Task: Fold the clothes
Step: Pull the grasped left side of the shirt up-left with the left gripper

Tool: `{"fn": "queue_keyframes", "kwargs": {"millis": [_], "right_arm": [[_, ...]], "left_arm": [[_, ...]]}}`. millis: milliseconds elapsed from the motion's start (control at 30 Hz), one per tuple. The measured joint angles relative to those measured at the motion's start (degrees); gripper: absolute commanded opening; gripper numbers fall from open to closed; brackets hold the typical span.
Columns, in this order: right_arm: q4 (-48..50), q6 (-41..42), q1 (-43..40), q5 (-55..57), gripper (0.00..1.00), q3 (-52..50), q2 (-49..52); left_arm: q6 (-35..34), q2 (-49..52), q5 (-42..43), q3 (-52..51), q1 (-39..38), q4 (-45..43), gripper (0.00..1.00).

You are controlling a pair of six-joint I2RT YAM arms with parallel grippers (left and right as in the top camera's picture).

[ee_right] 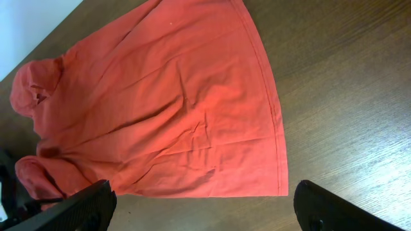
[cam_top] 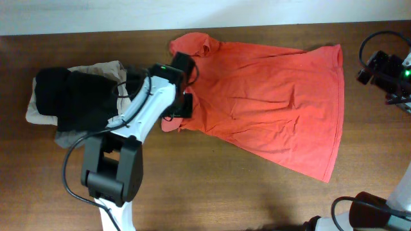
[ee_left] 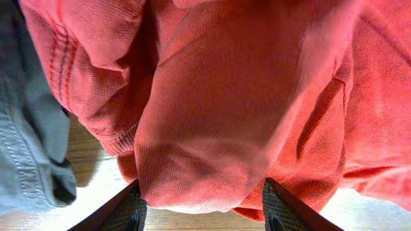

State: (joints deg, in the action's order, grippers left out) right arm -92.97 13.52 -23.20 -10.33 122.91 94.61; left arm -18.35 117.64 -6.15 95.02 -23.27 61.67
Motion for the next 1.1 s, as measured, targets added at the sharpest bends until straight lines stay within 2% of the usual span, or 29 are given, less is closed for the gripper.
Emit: {"fn": "queue_keyframes", "kwargs": {"millis": [67,167,333,400,600,933,1100], "right_arm": [[0.0,0.0,0.0,0.0,0.93,0.0,0.0],[0.0,0.0,0.0,0.0,0.93,0.0,0.0],[0.0,0.0,0.0,0.0,0.93,0.0,0.0],[0.0,0.0,0.0,0.0,0.93,0.0,0.0],[0.0,0.0,0.0,0.0,0.93,0.0,0.0],[0.0,0.0,0.0,0.0,0.93,0.0,0.0],[0.0,0.0,0.0,0.0,0.93,0.0,0.0]], "left_arm": [[0.0,0.0,-1.7,0.0,-0.3,-0.1,0.57],[-0.2,0.0,-3.7,-0.4,-0.3,-0.2,0.46],[-0.1,0.0,-5.6,-2.0,-0.2,0.7,0.07],[-0.3,0.0,-5.9,-2.2,-0.2,1.8,0.00],[-0.1,0.0,-6.2,-1.3,-0.2,6.7,0.01],[-0.8,-1.6,-6.1,8.7,-0.2,16.1,0.01],[-1.4,-4.9,-3.5,12.0,-0.2,20.4,0.01]]}}
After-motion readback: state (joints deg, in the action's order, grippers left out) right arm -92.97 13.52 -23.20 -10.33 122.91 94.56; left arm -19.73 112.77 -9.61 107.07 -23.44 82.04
